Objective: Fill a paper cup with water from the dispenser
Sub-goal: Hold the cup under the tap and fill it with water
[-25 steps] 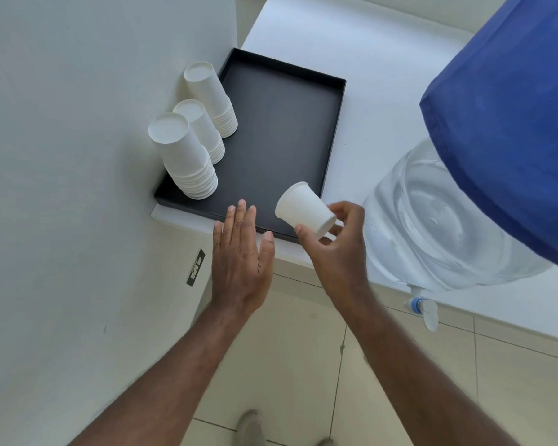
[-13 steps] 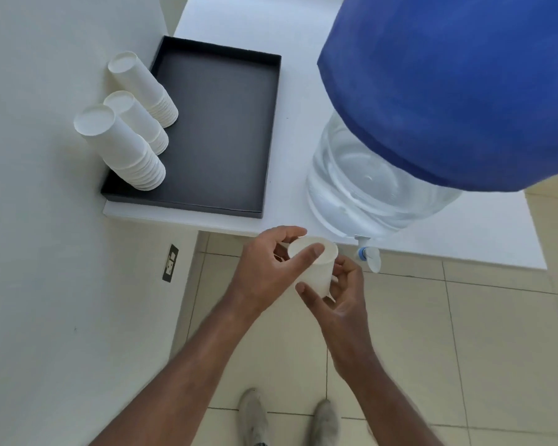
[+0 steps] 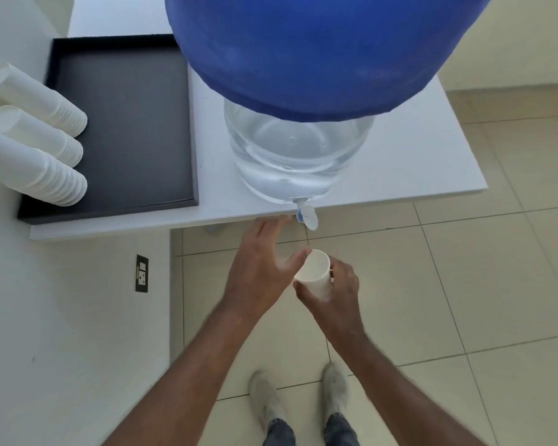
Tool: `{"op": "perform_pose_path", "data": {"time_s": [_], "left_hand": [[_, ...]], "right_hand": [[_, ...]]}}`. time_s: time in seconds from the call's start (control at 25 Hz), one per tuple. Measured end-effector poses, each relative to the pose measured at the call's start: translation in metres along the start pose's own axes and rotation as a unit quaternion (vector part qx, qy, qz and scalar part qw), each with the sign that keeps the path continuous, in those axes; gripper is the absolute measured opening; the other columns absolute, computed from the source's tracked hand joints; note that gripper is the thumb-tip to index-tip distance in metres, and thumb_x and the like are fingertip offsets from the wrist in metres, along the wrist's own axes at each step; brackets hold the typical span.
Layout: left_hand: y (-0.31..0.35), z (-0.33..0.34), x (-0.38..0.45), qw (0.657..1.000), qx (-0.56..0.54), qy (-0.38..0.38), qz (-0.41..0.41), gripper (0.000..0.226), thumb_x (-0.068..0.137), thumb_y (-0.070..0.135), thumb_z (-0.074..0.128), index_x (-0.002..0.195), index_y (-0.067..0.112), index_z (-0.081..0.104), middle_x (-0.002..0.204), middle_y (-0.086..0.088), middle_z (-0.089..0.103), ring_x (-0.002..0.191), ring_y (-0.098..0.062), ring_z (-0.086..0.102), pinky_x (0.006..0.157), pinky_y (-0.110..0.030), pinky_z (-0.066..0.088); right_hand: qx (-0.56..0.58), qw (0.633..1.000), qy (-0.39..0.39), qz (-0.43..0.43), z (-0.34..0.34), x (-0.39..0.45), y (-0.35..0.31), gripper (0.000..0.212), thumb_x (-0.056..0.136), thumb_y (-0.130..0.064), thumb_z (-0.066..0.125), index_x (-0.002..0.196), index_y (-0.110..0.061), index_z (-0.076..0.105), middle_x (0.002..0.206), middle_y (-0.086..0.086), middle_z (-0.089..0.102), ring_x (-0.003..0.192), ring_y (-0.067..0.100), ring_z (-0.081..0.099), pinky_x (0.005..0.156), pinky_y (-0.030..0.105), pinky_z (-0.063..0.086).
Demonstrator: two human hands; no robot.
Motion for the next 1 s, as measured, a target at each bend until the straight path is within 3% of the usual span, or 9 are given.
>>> {"op": "perform_pose_path", "data": {"time_s": [0.12, 0.24, 0.36, 0.52, 0.68, 0.88, 1.0], "left_hand": [[0.010, 0.006, 0.013, 0.998, 0.048, 0.003, 0.041, 0.062, 0.086, 0.040, 0.077, 0.141, 0.031, 0.051, 0.137, 0.015, 0.049, 0.129, -0.008, 0.046, 0.098, -0.020, 0.040], [0.017, 0.012, 0.023, 0.993, 0.093, -0.019, 0.067, 0.060, 0.086, 0.035, 0.078, 0.141, 0.030, 0.051, 0.138, 0.015, 0.048, 0.127, -0.008, 0.043, 0.094, -0.020, 0.038], [0.018, 0.014, 0.031, 0.984, 0.145, -0.031, 0.098, 0.055, 0.087, 0.028, 0.077, 0.138, 0.024, 0.055, 0.136, 0.010, 0.050, 0.125, -0.013, 0.046, 0.091, -0.022, 0.041], [0.020, 0.015, 0.037, 0.972, 0.196, -0.019, 0.131, 0.048, 0.090, 0.021, 0.076, 0.135, 0.015, 0.060, 0.133, 0.000, 0.057, 0.121, -0.021, 0.055, 0.099, -0.031, 0.050], [0.022, 0.013, 0.037, 0.976, 0.182, -0.001, 0.121, 0.041, 0.093, 0.022, 0.073, 0.132, 0.014, 0.066, 0.130, 0.001, 0.064, 0.121, -0.020, 0.060, 0.102, -0.031, 0.049], [0.027, 0.007, 0.047, 0.993, 0.092, 0.026, 0.070, 0.026, 0.099, 0.032, 0.065, 0.119, 0.020, 0.076, 0.119, 0.004, 0.076, 0.109, -0.013, 0.067, 0.096, -0.030, 0.053], [0.029, 0.006, 0.054, 0.997, 0.057, 0.028, 0.032, 0.023, 0.101, 0.031, 0.063, 0.113, 0.020, 0.079, 0.109, 0.003, 0.079, 0.094, -0.008, 0.065, 0.078, -0.011, 0.045]], "right_hand": [[-0.010, 1.000, 0.003, 0.007, 0.002, 0.026, 0.006, 0.064, 0.075, -0.033, 0.088, 0.131, -0.024, 0.057, 0.115, -0.014, 0.055, 0.115, 0.014, 0.045, 0.106, 0.045, 0.045], [-0.001, 1.000, -0.003, -0.014, 0.004, 0.049, -0.002, 0.062, 0.077, -0.039, 0.085, 0.130, -0.025, 0.056, 0.120, -0.010, 0.059, 0.111, 0.013, 0.046, 0.104, 0.045, 0.047], [0.029, 0.999, -0.018, -0.040, 0.006, 0.063, -0.017, 0.060, 0.078, -0.040, 0.084, 0.130, -0.028, 0.056, 0.121, -0.013, 0.059, 0.113, 0.013, 0.049, 0.105, 0.044, 0.048], [0.053, 0.996, -0.028, -0.067, 0.008, 0.073, -0.026, 0.058, 0.071, -0.050, 0.081, 0.121, -0.033, 0.057, 0.116, -0.012, 0.064, 0.115, 0.020, 0.061, 0.096, 0.048, 0.055], [0.064, 0.994, -0.047, -0.080, 0.010, 0.079, -0.028, 0.054, 0.076, -0.039, 0.085, 0.121, -0.035, 0.055, 0.116, -0.012, 0.063, 0.113, 0.022, 0.062, 0.090, 0.047, 0.058], [0.062, 0.992, -0.052, -0.092, 0.013, 0.085, -0.025, 0.057, 0.082, -0.024, 0.085, 0.129, -0.031, 0.054, 0.123, -0.012, 0.060, 0.120, 0.024, 0.057, 0.096, 0.042, 0.055], [0.065, 0.992, -0.056, -0.093, 0.014, 0.087, -0.021, 0.058, 0.080, -0.021, 0.084, 0.129, -0.029, 0.054, 0.122, -0.009, 0.060, 0.117, 0.025, 0.058, 0.095, 0.044, 0.054]]}}
Point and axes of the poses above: each hand's wrist, its own x-axis towards the middle knuckle, its own z-axis out of the palm, y = z × x, the point moved 1 cm from there along x, towards the middle knuckle
